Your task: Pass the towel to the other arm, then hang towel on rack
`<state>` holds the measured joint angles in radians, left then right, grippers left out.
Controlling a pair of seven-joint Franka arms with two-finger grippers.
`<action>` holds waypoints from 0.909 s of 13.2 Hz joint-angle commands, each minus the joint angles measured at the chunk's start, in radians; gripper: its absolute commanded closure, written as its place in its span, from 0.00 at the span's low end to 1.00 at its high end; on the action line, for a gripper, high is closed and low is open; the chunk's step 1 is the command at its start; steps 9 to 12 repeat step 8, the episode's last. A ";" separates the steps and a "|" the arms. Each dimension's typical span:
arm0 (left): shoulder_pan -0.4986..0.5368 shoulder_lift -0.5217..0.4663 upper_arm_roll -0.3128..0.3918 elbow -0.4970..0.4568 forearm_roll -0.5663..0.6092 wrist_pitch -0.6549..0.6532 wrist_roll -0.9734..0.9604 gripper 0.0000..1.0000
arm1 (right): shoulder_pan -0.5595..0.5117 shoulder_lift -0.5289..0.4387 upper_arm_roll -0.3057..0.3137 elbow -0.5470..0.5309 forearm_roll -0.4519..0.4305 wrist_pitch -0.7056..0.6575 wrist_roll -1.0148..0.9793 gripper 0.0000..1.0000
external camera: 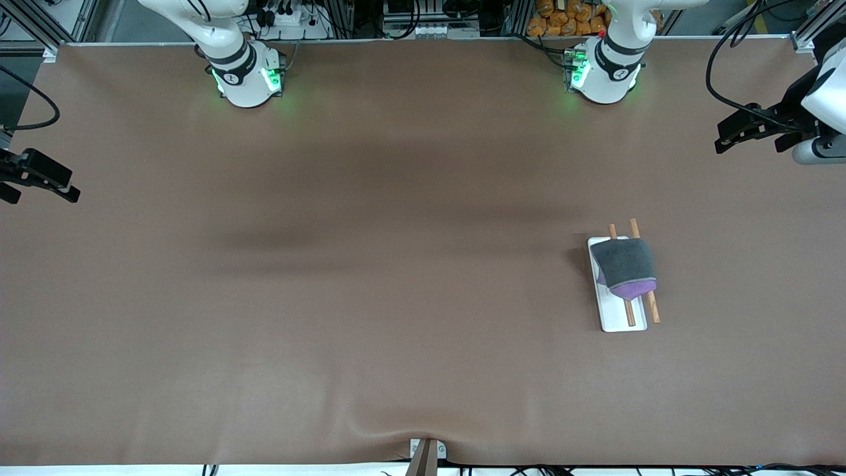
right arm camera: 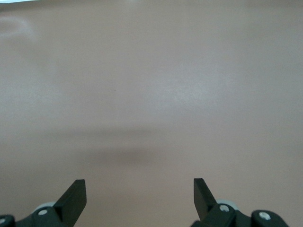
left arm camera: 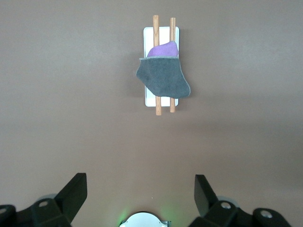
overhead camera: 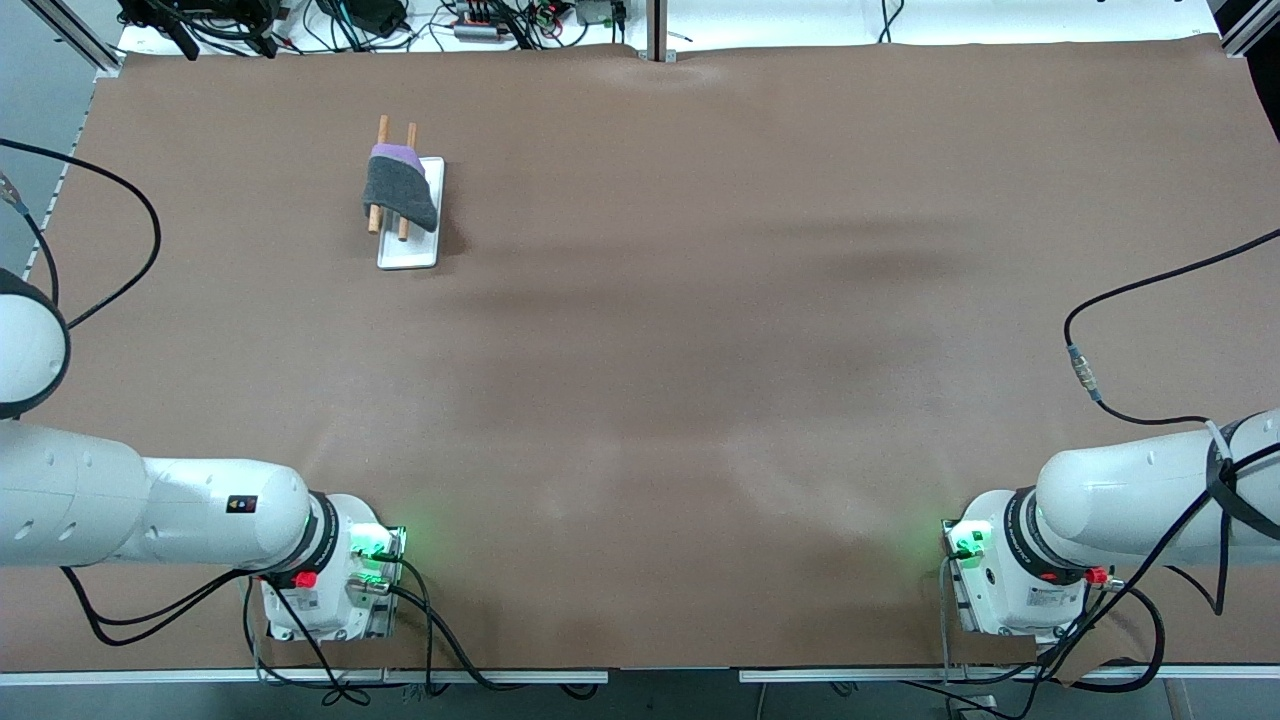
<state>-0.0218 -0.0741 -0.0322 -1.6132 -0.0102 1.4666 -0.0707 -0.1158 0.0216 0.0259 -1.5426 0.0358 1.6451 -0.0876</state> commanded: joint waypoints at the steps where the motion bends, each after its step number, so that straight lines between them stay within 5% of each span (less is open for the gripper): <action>1: 0.005 0.008 0.000 0.019 0.023 -0.011 0.006 0.00 | 0.011 -0.012 -0.011 0.001 0.015 -0.011 -0.014 0.00; 12: -0.001 0.011 0.000 0.032 0.030 -0.011 0.002 0.00 | 0.007 -0.017 -0.007 0.001 0.016 -0.013 -0.015 0.00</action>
